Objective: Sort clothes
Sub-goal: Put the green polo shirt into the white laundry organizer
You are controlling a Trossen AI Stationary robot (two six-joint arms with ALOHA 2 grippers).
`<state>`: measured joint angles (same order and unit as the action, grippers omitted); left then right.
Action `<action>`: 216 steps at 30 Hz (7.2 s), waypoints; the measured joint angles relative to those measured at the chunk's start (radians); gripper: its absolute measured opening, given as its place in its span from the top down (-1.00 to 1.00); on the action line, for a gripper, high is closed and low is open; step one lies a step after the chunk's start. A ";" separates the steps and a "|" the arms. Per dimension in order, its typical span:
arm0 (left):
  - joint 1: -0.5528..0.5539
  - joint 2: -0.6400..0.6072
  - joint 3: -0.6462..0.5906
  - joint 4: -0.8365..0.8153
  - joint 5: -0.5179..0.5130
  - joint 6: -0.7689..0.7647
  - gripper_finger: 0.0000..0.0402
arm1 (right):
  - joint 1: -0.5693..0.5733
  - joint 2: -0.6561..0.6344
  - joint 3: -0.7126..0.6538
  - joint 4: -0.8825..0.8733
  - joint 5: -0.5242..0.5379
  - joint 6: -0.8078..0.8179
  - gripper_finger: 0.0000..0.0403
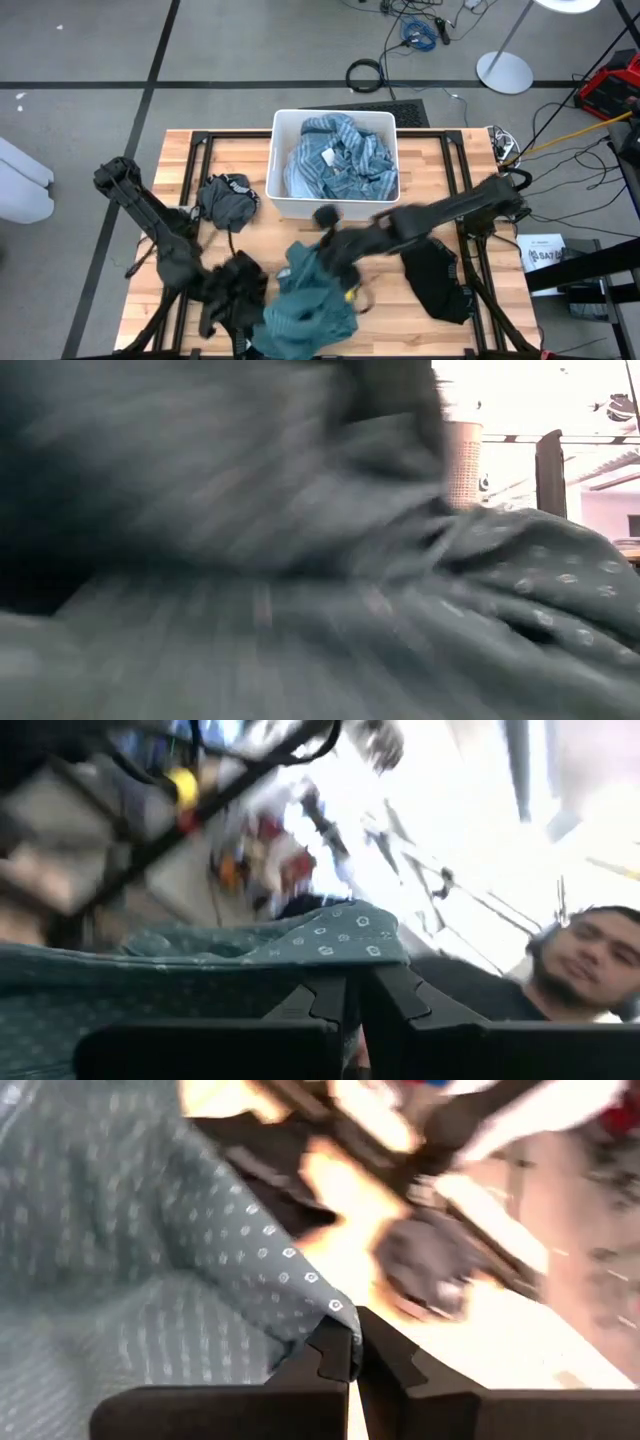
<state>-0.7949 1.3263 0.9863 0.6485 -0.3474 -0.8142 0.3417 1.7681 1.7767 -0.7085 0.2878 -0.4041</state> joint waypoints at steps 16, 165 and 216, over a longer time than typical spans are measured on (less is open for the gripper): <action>0.290 -0.230 0.162 -0.065 -0.003 0.663 0.89 | 0.001 -0.549 0.000 0.054 0.476 0.222 1.00; 0.362 0.351 0.397 -1.037 0.951 -0.095 0.09 | 0.210 -0.352 -0.496 -0.269 -0.428 1.200 0.33; 0.408 0.111 0.398 -1.003 0.333 0.116 0.08 | -0.044 -0.222 -1.138 0.443 -0.380 1.359 0.09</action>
<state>-0.3873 1.4368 1.3846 -0.3543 -0.0143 -0.6987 0.2973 1.5462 0.6388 -0.2660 -0.0921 0.9552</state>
